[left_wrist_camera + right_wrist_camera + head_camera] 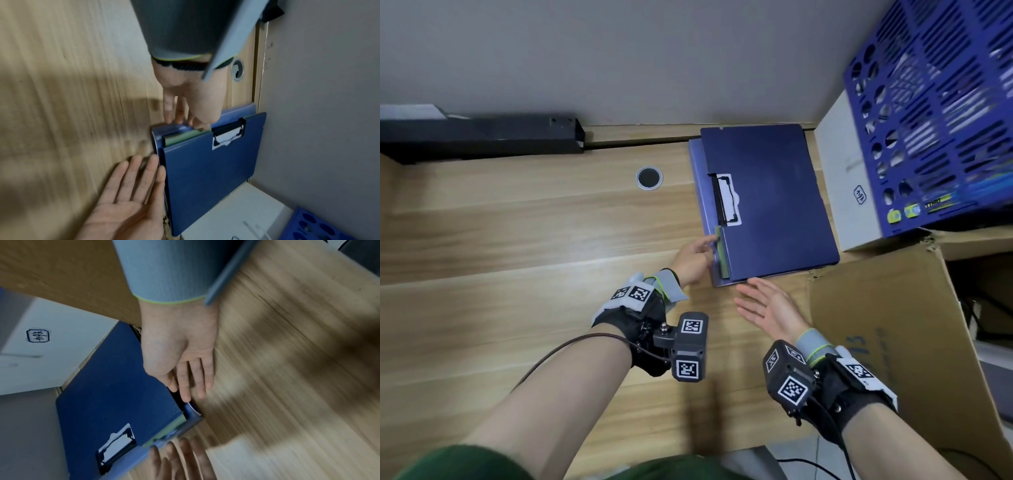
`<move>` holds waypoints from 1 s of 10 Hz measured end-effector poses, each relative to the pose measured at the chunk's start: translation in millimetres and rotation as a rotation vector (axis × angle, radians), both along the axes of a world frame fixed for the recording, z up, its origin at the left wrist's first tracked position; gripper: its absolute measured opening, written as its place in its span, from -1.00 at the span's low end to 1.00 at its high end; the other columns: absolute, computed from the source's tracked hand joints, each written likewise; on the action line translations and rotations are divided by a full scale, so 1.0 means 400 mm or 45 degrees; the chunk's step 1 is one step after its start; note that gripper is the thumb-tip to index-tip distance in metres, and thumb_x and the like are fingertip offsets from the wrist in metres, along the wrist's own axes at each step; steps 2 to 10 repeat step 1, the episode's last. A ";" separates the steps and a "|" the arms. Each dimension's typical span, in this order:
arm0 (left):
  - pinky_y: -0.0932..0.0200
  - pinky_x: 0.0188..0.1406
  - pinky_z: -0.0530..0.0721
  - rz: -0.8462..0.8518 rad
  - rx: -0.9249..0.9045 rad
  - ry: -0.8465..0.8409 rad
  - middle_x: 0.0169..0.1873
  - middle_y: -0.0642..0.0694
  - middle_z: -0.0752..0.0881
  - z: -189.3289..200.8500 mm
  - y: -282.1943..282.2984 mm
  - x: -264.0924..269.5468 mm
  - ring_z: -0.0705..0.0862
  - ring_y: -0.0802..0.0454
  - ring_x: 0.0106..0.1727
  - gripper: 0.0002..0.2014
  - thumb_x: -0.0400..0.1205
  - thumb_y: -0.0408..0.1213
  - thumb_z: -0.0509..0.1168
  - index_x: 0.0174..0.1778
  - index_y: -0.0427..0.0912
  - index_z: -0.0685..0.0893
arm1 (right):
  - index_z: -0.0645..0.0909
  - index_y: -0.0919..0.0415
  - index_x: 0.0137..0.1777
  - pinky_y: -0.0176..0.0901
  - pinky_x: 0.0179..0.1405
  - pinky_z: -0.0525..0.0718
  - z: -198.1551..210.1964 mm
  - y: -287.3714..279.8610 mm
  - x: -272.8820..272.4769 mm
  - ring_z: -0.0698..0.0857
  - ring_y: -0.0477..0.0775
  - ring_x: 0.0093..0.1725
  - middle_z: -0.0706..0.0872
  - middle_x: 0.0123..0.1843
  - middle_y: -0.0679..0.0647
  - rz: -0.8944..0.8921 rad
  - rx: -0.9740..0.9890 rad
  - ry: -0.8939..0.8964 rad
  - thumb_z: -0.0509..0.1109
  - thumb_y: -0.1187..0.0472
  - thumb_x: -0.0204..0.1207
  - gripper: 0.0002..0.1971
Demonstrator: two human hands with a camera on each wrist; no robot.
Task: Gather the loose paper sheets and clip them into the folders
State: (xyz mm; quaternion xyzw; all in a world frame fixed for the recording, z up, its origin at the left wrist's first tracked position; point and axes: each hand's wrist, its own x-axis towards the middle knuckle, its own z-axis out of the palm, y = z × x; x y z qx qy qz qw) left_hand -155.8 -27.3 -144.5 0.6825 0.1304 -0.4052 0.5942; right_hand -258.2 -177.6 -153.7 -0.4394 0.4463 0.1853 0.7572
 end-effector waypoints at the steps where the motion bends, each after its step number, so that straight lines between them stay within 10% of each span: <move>1: 0.21 -0.32 0.59 0.172 0.001 0.104 -0.18 -0.10 0.61 -0.027 0.072 -0.013 0.54 0.06 -0.34 -0.78 0.69 -0.43 0.13 0.14 -0.14 0.63 | 0.51 0.20 0.20 -0.01 -0.06 0.70 -0.003 0.013 -0.001 0.74 0.22 -0.01 0.73 0.12 0.19 0.048 -0.009 0.019 0.13 0.19 0.74 -0.81; 10: 0.21 -0.32 0.59 0.172 0.001 0.104 -0.18 -0.10 0.61 -0.027 0.072 -0.013 0.54 0.06 -0.34 -0.78 0.69 -0.43 0.13 0.14 -0.14 0.63 | 0.51 0.20 0.20 -0.01 -0.06 0.70 -0.003 0.013 -0.001 0.74 0.22 -0.01 0.73 0.12 0.19 0.048 -0.009 0.019 0.13 0.19 0.74 -0.81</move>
